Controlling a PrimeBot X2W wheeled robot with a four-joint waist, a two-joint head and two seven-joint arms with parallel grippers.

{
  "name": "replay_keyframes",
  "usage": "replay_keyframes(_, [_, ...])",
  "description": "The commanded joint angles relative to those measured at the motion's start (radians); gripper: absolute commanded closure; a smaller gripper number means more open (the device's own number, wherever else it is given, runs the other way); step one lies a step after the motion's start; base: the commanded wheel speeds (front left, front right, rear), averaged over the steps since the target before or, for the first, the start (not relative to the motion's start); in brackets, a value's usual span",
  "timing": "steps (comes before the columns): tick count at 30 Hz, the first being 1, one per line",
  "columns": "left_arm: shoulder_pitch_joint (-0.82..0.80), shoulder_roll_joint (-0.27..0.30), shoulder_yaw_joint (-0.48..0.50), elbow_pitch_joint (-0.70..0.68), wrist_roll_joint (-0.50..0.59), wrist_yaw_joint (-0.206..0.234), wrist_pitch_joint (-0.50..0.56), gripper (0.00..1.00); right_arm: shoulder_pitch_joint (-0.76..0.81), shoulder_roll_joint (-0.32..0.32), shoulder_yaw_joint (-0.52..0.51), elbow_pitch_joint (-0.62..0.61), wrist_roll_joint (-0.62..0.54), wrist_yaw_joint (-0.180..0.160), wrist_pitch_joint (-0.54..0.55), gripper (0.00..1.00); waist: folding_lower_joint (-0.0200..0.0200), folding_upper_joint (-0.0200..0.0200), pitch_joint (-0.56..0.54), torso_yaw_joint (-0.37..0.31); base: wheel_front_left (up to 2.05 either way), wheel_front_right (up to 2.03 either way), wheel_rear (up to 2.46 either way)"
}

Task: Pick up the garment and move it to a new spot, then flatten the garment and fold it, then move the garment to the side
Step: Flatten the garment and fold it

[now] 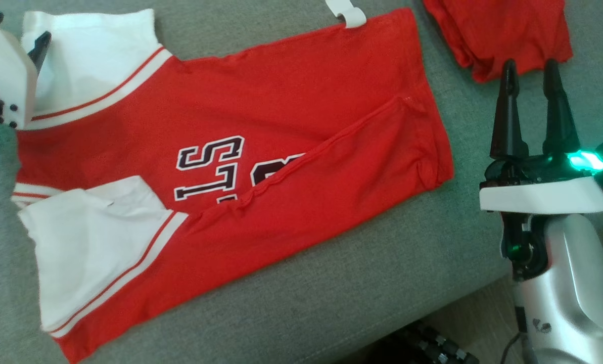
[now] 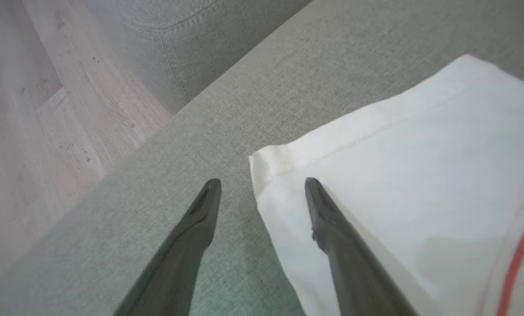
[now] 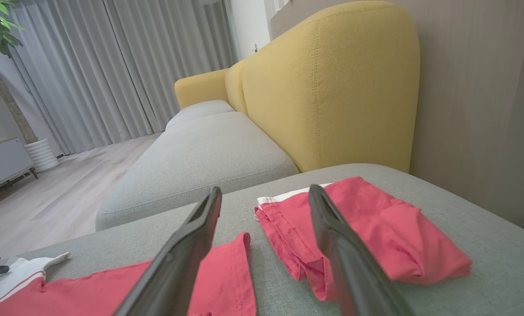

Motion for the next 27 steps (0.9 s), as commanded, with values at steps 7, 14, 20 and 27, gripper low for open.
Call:
replay_keyframes(7, [-0.075, 0.068, -0.027, 0.019, -0.074, 0.002, -0.002, 0.00, -0.003, -0.003, 0.018, -0.037, 0.011, -0.001, -0.006, 0.00, -0.0001, 0.0000, 0.020, -0.022, 0.00, 0.00, 0.00])
replay_keyframes(14, [-0.067, 0.062, -0.093, -0.001, -0.166, 0.002, 0.024, 1.00, -0.002, -0.003, 0.009, -0.026, -0.004, -0.001, -0.006, 0.00, -0.0001, 0.0000, 0.010, -0.014, 0.00, 0.00, 0.00])
replay_keyframes(20, [-0.069, 0.032, -0.131, -0.009, -0.189, 0.002, -0.095, 1.00, -0.017, -0.003, 0.004, 0.019, -0.073, -0.001, -0.006, 0.00, -0.0001, 0.0000, -0.037, 0.029, 0.00, 0.00, 0.00])
replay_keyframes(27, [-0.075, -0.046, -0.128, 0.003, -0.139, 0.014, -0.340, 1.00, -0.065, -0.003, -0.027, 0.075, -0.203, -0.001, 0.040, 0.00, -0.0001, 0.0000, -0.113, 0.135, 0.00, 0.00, 0.00])
